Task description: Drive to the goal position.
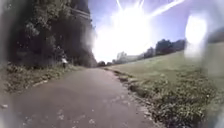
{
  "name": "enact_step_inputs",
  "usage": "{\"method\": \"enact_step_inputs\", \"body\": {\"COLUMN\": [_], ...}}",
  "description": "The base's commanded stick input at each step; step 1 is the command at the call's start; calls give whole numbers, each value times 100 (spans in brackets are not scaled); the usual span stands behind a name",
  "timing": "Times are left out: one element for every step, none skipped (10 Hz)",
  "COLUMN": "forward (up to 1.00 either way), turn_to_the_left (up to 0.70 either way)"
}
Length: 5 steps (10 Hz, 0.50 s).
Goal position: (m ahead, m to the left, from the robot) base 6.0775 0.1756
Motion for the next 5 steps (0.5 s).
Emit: {"method": "enact_step_inputs", "body": {"forward": [45, 45, 45, 45, 45], "turn_to_the_left": [0, 0, 0, 0, 0]}}
